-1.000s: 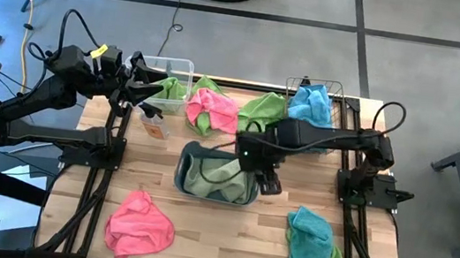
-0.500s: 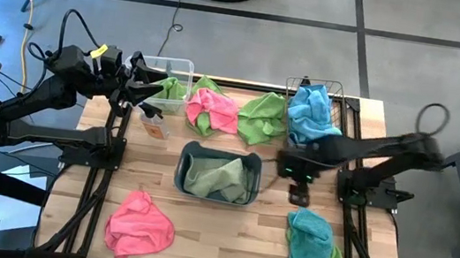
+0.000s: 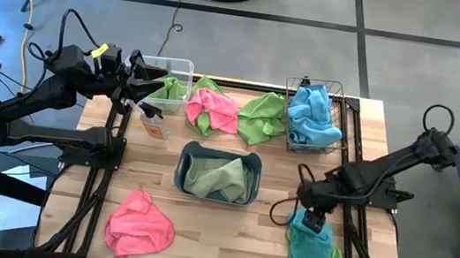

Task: Sort microfiber towel by color & place in baskets
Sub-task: Put the blue microfiber cloth into the gold wire basket

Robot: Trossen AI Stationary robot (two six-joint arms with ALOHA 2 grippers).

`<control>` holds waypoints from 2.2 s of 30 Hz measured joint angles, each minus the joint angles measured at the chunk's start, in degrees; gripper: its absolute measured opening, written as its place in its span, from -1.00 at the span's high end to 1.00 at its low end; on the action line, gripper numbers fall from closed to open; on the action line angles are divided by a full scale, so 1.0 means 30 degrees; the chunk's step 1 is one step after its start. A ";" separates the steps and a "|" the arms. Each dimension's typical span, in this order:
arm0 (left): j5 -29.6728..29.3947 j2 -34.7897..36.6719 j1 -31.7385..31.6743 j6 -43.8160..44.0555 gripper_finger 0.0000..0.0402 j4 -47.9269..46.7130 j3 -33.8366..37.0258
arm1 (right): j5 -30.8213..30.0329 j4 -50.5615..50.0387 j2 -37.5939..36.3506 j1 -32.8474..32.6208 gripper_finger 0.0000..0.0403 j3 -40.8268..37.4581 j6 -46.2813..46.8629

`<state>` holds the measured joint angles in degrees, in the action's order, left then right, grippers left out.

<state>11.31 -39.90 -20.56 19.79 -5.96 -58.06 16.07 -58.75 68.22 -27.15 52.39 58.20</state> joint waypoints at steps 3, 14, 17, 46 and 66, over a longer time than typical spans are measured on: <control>0.0000 -0.0037 0.0004 0.0015 0.05 0.0005 0.0000 | 0.0674 0.1616 0.0596 -0.0403 -0.08 -0.0549 0.0745; -0.0007 -0.0274 0.0000 0.0007 0.05 0.0005 0.0000 | 0.0506 0.2179 0.3753 -0.1505 -0.08 -0.0652 0.0803; 0.0000 -0.0452 0.0000 0.0007 0.05 -0.0006 0.0000 | 0.0506 0.2123 0.4618 -0.1768 -0.08 -0.0652 0.0806; 0.0000 -0.0664 0.0007 0.0022 0.05 -0.0014 0.0000 | 0.0716 -0.2672 0.4261 -0.1817 0.96 0.2114 -0.2347; 0.0000 -0.0664 0.0000 0.0358 0.05 0.1371 0.0000 | -1.0161 -0.9565 -0.0656 0.0402 1.00 1.3496 -0.7197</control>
<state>11.31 -41.89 -20.56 20.86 -1.84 -58.06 -14.41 -87.44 66.25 -25.94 92.88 36.61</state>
